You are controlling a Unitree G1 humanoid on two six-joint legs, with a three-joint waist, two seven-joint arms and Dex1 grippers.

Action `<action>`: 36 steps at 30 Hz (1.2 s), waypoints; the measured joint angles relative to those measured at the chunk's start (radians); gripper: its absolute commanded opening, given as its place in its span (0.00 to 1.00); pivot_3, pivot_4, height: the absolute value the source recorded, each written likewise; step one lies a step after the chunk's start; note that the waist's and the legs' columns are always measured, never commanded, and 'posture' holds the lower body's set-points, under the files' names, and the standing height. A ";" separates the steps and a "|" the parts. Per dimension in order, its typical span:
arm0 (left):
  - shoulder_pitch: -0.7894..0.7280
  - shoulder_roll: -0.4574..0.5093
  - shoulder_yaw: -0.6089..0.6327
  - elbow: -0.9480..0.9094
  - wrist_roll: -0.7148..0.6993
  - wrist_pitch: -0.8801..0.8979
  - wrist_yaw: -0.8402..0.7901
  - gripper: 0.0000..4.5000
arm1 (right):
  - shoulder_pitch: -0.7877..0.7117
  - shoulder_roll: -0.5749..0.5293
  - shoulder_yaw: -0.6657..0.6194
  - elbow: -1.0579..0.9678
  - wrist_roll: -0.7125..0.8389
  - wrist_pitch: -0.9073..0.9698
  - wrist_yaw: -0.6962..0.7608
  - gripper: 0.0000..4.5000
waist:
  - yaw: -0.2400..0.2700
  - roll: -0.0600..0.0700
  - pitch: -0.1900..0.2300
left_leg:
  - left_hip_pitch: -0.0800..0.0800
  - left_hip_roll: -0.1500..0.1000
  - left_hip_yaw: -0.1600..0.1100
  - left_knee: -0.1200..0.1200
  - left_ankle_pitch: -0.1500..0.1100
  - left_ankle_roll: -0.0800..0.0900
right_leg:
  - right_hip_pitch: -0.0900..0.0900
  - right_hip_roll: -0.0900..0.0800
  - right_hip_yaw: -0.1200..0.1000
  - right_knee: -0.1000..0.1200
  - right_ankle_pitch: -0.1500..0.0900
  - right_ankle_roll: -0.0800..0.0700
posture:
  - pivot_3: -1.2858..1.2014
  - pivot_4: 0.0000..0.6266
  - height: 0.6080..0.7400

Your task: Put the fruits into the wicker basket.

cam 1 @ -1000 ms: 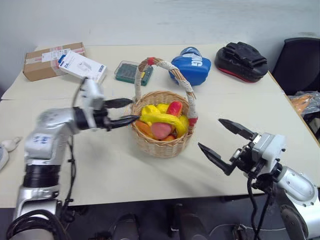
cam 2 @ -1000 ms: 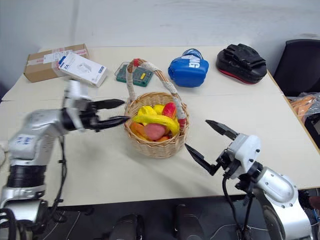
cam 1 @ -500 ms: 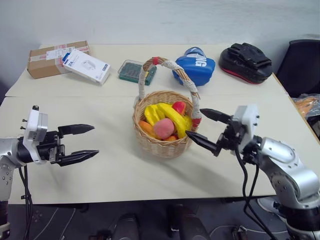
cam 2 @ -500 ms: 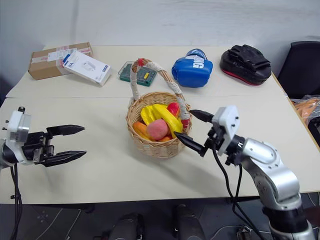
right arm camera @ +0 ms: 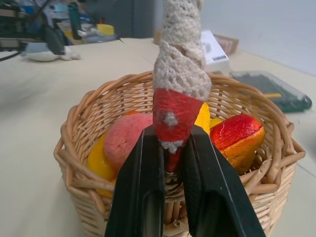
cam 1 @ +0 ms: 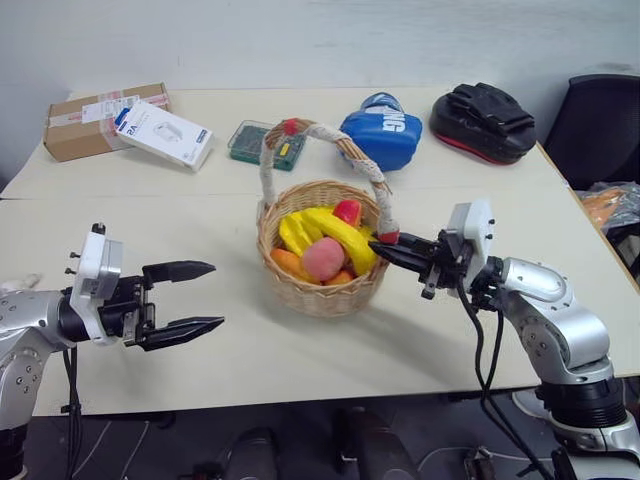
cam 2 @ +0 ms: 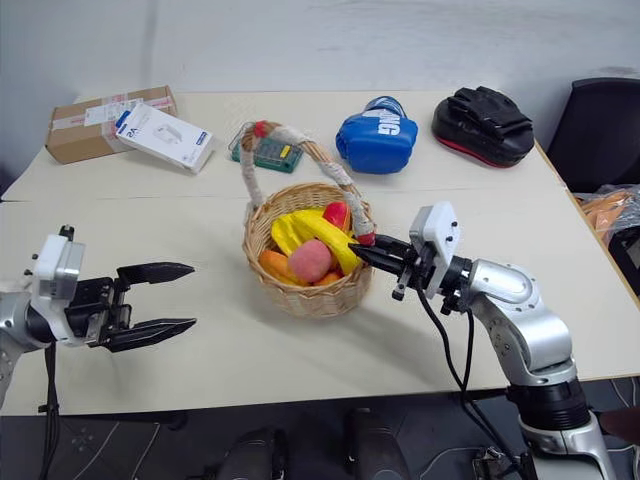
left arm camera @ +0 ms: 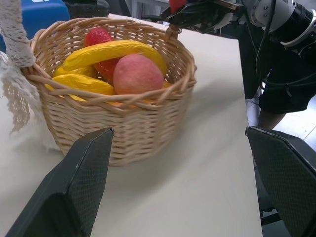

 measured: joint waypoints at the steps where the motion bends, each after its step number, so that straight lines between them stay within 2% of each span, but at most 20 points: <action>1: -0.004 0.000 -0.008 0.001 0.001 -0.002 -0.002 1.00 | 0.021 -0.002 -0.018 -0.005 0.002 -0.003 0.004 0.03 | 0.001 0.000 0.000 | 0.000 0.000 0.000 0.000 0.000 0.000 | 0.000 0.000 0.000 0.000 0.000 0.000 | 0.52 0.24 1.00; 5: -0.094 -0.056 -0.087 0.044 0.017 -0.037 -0.009 1.00 | 0.175 0.005 -0.157 -0.088 0.018 -0.011 -0.074 0.03 | 0.017 0.001 0.001 | -0.001 -0.001 -0.001 0.000 0.000 0.000 | 0.000 0.000 -0.001 -0.001 0.000 0.000 | 0.52 0.24 1.00; 8: -0.161 -0.110 -0.162 0.098 0.046 -0.074 -0.010 1.00 | 0.306 0.027 -0.323 -0.174 0.013 -0.029 -0.190 0.03 | 0.022 0.002 0.001 | -0.001 -0.002 0.001 0.001 0.000 0.000 | 0.001 0.000 0.001 -0.001 0.001 0.002 | 0.52 0.24 1.00; 14: -0.331 -0.156 -0.266 0.268 0.105 -0.129 -0.057 1.00 | 0.420 0.035 -0.574 -0.192 -0.012 -0.048 -0.331 0.03 | 0.001 0.002 0.001 | 0.001 -0.002 0.002 0.001 0.001 0.000 | 0.001 0.003 0.004 0.000 0.002 0.002 | 0.52 0.24 1.00; 18: -0.373 -0.162 -0.297 0.327 0.137 -0.169 -0.096 1.00 | 0.395 0.007 -0.604 -0.080 -0.040 -0.067 -0.340 0.03 | -0.017 0.003 0.001 | 0.003 -0.002 0.001 -0.001 0.000 0.000 | 0.001 0.004 0.008 0.000 0.002 0.002 | 0.52 0.24 1.00; 25: -0.376 -0.184 -0.307 0.330 0.141 -0.178 -0.096 1.00 | 0.224 -0.077 -0.587 0.326 -0.079 -0.174 -0.224 0.03 | -0.025 0.006 0.003 | 0.003 -0.002 0.001 -0.001 0.001 0.000 | 0.001 0.004 0.008 0.000 0.002 0.002 | 0.52 0.24 1.00; 30: -0.312 -0.169 -0.277 0.273 0.135 -0.168 -0.072 1.00 | 0.222 -0.113 -0.588 0.395 -0.081 -0.195 -0.175 0.40 | -0.025 0.007 0.003 | 0.003 -0.002 0.001 0.000 0.001 -0.002 | 0.001 0.003 0.009 0.000 0.002 0.002 | 0.52 0.24 1.00; 34: -0.254 -0.147 -0.245 0.230 0.135 -0.170 -0.053 1.00 | 0.339 -0.142 -0.610 0.319 -0.061 -0.187 -0.115 0.71 | -0.021 0.008 0.003 | 0.004 -0.002 0.001 -0.001 0.001 -0.002 | 0.001 0.003 0.008 0.000 0.002 0.003 | 0.52 0.24 1.00; 36: -0.205 -0.140 -0.226 0.222 0.151 -0.198 -0.038 1.00 | 0.401 -0.144 -0.668 0.260 -0.016 -0.189 -0.063 0.86 | -0.020 0.010 0.003 | 0.004 -0.003 0.001 -0.001 0.001 -0.002 | 0.001 0.003 0.008 0.000 0.002 0.003 | 0.52 0.24 1.00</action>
